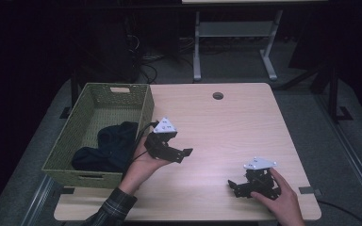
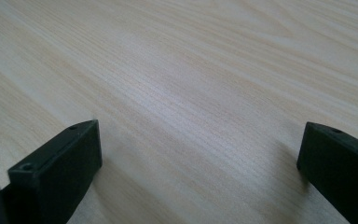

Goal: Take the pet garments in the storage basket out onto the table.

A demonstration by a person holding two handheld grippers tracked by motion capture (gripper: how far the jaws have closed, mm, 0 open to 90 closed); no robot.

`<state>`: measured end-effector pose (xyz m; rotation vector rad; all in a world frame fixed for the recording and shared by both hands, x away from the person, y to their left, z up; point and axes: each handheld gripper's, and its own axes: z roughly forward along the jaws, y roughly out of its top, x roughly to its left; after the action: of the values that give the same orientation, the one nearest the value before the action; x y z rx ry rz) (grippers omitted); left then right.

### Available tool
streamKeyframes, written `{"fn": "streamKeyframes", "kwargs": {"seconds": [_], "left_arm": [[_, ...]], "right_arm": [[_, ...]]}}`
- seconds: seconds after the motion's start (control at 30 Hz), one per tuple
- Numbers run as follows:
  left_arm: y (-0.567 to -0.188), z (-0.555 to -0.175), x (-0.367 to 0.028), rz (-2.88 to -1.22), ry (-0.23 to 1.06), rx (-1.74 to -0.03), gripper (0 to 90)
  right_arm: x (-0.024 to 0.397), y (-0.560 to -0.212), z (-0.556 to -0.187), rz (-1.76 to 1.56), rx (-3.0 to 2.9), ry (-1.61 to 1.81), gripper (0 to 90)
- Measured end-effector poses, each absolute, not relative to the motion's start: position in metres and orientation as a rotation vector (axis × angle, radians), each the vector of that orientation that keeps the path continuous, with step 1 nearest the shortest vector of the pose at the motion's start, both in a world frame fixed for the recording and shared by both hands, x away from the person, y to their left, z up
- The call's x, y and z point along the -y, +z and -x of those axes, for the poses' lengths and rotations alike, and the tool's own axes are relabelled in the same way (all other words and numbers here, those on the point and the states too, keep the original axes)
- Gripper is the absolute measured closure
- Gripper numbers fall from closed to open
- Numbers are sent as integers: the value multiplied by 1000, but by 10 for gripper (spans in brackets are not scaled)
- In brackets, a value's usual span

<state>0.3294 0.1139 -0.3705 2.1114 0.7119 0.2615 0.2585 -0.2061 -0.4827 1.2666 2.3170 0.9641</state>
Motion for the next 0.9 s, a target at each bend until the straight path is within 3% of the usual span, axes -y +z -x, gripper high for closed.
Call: {"fn": "streamKeyframes", "kwargs": {"seconds": [0.47,0.9], "left_arm": [[-356,-337,-114,-2088,264,-717,139],[-346,-340,-139,-2061,292,-734,139]], "right_arm": [[206,-483,-258,-1267,-2316,965,0],[206,-483,-259,-1267,-2316,965,0]]}}
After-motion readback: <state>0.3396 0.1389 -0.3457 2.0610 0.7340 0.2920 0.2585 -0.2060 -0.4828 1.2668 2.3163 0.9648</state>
